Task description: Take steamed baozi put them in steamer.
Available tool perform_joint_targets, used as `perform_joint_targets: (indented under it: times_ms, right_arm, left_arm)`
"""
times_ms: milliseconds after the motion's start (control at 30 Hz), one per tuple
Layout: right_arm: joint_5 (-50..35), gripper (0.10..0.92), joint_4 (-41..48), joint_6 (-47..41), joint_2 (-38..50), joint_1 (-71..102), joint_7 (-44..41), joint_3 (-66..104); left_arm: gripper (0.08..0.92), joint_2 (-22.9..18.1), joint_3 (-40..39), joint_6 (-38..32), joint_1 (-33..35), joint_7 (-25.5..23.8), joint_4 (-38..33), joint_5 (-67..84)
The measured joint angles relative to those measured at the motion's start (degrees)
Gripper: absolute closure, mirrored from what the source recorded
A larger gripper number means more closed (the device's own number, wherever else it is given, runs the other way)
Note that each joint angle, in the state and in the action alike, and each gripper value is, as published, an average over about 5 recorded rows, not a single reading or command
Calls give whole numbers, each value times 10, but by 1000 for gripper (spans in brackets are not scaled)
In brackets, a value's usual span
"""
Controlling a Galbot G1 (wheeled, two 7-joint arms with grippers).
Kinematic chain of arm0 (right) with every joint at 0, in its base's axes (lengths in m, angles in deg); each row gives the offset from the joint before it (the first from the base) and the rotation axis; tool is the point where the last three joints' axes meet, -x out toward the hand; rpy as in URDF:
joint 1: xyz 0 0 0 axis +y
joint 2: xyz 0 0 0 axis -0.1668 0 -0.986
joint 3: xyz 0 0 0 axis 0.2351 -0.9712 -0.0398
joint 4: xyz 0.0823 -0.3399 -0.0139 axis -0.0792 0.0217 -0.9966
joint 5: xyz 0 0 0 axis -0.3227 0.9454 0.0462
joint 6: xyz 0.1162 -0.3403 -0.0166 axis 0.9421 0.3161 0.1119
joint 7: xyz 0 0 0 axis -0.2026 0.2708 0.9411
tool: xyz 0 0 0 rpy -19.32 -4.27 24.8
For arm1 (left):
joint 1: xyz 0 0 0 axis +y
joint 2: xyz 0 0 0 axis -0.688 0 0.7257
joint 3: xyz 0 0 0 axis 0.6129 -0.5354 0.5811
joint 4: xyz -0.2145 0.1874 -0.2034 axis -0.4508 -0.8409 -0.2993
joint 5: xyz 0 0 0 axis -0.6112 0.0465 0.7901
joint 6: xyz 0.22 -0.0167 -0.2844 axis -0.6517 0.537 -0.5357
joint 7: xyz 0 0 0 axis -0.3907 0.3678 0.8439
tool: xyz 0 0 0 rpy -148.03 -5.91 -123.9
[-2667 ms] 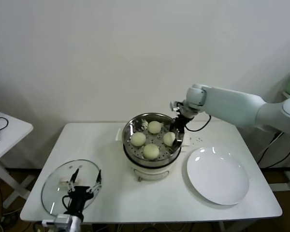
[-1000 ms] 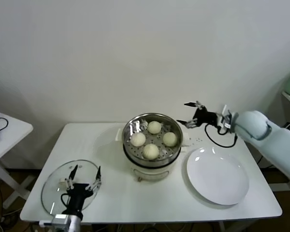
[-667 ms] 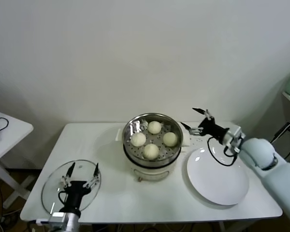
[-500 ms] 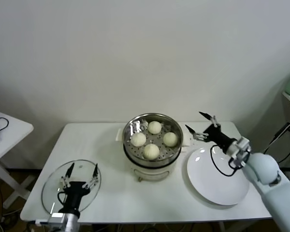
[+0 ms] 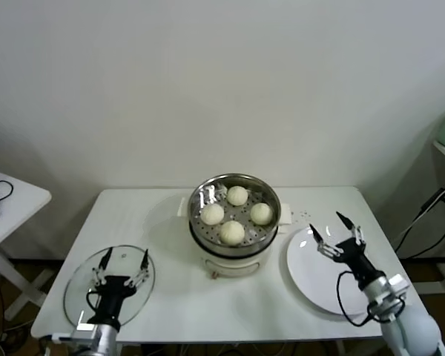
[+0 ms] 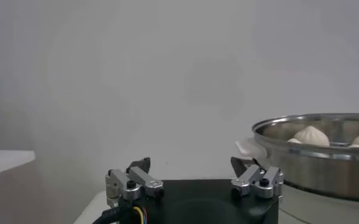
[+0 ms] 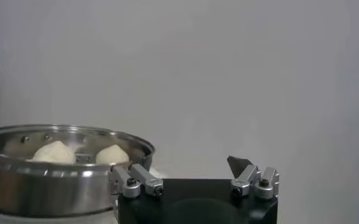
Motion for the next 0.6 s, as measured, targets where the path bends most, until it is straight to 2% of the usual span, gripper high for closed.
perform_joint_targets:
  times_ms: [300,600]
  right_arm:
    - [2,203,-7,28,-60,59,-6,29]
    - [-5,203,-8,41,-78,84,-13,37]
  left_arm:
    - [177,0,5,-5,-1,-15,13,14]
    - [177,0,14,-5,4,-32,18,32]
